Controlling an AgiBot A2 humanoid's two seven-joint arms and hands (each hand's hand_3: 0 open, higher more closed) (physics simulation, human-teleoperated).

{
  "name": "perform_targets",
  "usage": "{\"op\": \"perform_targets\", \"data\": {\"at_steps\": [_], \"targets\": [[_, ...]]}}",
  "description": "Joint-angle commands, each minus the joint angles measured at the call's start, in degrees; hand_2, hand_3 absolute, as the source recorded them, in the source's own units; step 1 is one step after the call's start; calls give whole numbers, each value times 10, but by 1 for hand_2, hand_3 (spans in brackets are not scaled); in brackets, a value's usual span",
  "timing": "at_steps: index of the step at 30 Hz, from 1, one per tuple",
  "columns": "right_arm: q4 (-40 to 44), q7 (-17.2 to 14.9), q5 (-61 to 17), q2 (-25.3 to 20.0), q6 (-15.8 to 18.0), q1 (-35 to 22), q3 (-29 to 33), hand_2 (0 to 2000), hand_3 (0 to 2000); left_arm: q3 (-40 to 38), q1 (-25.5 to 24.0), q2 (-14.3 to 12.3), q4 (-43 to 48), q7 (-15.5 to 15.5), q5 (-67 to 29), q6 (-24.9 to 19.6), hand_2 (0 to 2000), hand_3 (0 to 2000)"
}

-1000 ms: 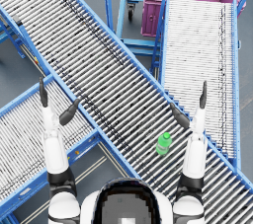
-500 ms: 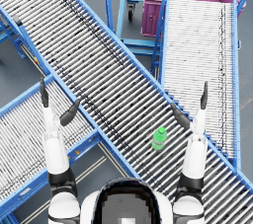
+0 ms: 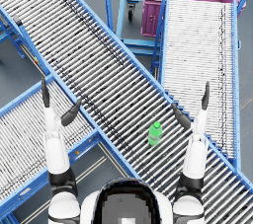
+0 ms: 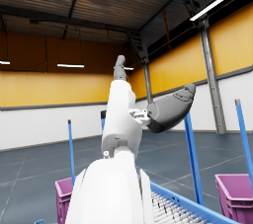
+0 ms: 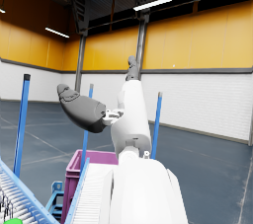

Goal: Pick up the oil and place it on the left assembly line, put the cola on the right, and keep Sprite still

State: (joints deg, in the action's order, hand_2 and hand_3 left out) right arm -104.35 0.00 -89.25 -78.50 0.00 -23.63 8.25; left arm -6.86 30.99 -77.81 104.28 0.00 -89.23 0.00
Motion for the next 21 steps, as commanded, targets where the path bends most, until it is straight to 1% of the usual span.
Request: {"op": "perform_targets", "data": {"at_steps": [1, 2, 3, 4, 7, 9, 14, 15, 17, 18, 19, 20, 21], "targets": [[1, 0, 0, 0, 0, -1, 0, 0, 0, 3, 14, 2, -3, 0, 0, 0, 0, 0], [1, 0, 0, 2, 0, -13, 1, 0, 0, 1, 2, 0, -1, 0, 0, 0, 0, 0], [2, 0, 0, 0, 0, -3, 0, 0, 0, 2, 4, 0, -2, 0, 0, 0, 0, 0], [2, 0, 0, 2, 0, -13, 4, 0, 0, 2, 4, 0, -2, 0, 0, 0, 0, 0], [3, 0, 0, 0, 0, -5, 2, 0, 0, 4, 12, 1, -2, 0, 0, 0, 0, 0], [1, 0, 0, -1, 0, -4, 6, 0, 0, 4, 5, -1, -3, 0, 0, 0, 0, 0], [3, 0, 0, -3, 0, 3, 4, 0, 0, 3, 7, -2, -2, 0, 0, 0, 0, 0], [3, 0, 0, -3, 0, 4, 4, 0, 0, 3, 0, -3, -3, 0, 0, 0, 0, 0], [3, 0, 0, -4, 0, 5, 4, 0, 0, -1, 5, -3, 0, 0, 0, 0, 0, 0], [3, 0, 0, -4, 0, 6, 4, 0, 0, 2, -2, -4, -2, 0, 0, 0, 0, 0], [-1, 0, 0, -3, 0, 0, 5, 0, 0, 1, -2, -4, -2, 0, 0, 0, 0, 0], [2, 0, 0, -2, 0, -2, 7, 0, 0, 2, 9, -3, 0, 0, 0, 0, 0, 0], [1, 0, 0, -2, 0, -4, 7, 0, 0, 1, -1, -4, -1, 0, 0, 0, 0, 0]]}}
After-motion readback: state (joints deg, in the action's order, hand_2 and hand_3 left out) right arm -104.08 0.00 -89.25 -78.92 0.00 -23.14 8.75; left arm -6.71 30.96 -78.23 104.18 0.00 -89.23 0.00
